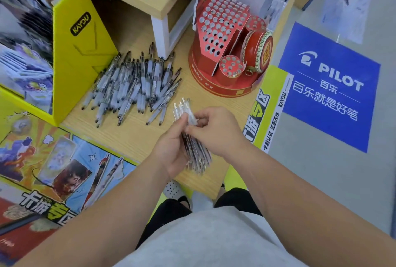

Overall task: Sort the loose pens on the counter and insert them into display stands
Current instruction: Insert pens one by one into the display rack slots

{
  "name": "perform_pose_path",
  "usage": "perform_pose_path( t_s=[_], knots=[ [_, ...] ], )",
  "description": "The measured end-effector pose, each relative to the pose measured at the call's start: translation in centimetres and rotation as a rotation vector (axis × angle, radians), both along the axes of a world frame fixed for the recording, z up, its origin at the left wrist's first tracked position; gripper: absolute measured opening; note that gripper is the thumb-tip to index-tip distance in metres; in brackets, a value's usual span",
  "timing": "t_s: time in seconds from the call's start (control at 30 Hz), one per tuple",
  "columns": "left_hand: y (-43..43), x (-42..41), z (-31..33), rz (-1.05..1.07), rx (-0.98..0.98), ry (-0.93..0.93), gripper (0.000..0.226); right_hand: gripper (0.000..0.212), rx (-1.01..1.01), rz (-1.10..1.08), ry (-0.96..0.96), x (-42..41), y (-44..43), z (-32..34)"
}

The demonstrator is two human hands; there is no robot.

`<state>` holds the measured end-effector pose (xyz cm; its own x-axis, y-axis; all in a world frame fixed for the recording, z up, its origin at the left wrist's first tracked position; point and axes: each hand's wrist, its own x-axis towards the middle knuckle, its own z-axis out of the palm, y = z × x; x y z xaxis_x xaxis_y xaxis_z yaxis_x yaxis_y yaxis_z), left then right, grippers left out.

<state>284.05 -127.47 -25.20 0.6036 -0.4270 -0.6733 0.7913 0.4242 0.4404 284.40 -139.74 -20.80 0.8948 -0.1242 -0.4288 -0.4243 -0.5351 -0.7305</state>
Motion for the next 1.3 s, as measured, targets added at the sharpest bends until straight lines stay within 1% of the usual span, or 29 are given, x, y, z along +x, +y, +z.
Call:
perform_pose_path(
  t_s=[0.07, 0.2, 0.33, 0.4, 0.43, 0.5, 0.57, 0.63, 0.67, 0.73, 0.77, 0.9, 1.07, 1.23, 1.3],
  knots=[
    [0.2, 0.2, 0.2, 0.013, 0.01, -0.02, 0.038, 0.028, -0.031, 0.012, 0.006, 0.0, 0.0, 0.2],
    [0.7, 0.4, -0.2, 0.011, 0.076, -0.007, 0.046, 0.018, -0.085, 0.061, -0.047, -0.1, -0.1, 0.0],
    [1.2, 0.5, -0.5, -0.025, 0.132, 0.003, 0.047, 0.011, 0.038, -0.045, -0.017, -0.3, -0.5, -0.6],
    [1.4, 0.5, -0.5, -0.067, 0.136, -0.031, 0.034, 0.008, 0.096, -0.093, 0.013, -0.4, -0.9, -0.9],
    [1.5, 0.5, -0.4, -0.084, 0.137, -0.047, 0.026, 0.006, 0.091, -0.103, 0.026, -0.4, -1.2, -1.2],
    [1.7, 0.5, -0.3, -0.095, 0.155, -0.068, 0.016, 0.007, 0.044, -0.119, 0.054, -0.4, -2.2, -2.3],
    [2.0, 0.6, -0.5, -0.055, 0.203, -0.07, 0.014, 0.01, -0.014, -0.147, 0.102, -0.4, -3.7, -3.7],
    [2.6, 0.4, -0.9, 0.01, 0.262, -0.044, 0.019, 0.014, -0.082, -0.141, 0.18, -0.4, -5.1, -5.4],
    [2.9, 0.2, -1.0, 0.038, 0.282, -0.026, 0.025, 0.016, -0.119, -0.117, 0.226, -0.5, -5.6, -6.2],
    [3.5, -0.3, -1.3, 0.09, 0.302, 0.009, 0.037, 0.027, -0.189, -0.043, 0.301, -0.7, -5.9, -7.7],
    [3.8, -0.6, -1.3, 0.113, 0.308, 0.021, 0.039, 0.033, -0.213, -0.018, 0.326, -0.8, -5.7, -8.3],
    [4.7, -1.5, -1.5, 0.142, 0.344, 0.033, 0.035, 0.046, -0.307, 0.052, 0.362, -1.3, -4.5, -10.2],
    [5.2, -2.0, -1.7, 0.134, 0.367, 0.045, 0.032, 0.048, -0.397, 0.07, 0.343, -2.1, -3.9, -10.9],
    [4.7, -2.0, -1.6, 0.109, 0.361, 0.045, 0.019, 0.03, -0.469, 0.021, 0.348, -2.4, -4.6, -10.8],
    [4.2, -1.9, -1.3, 0.099, 0.352, 0.037, 0.015, 0.028, -0.497, 0.033, 0.34, -2.4, -5.1, -10.8]
  ],
)
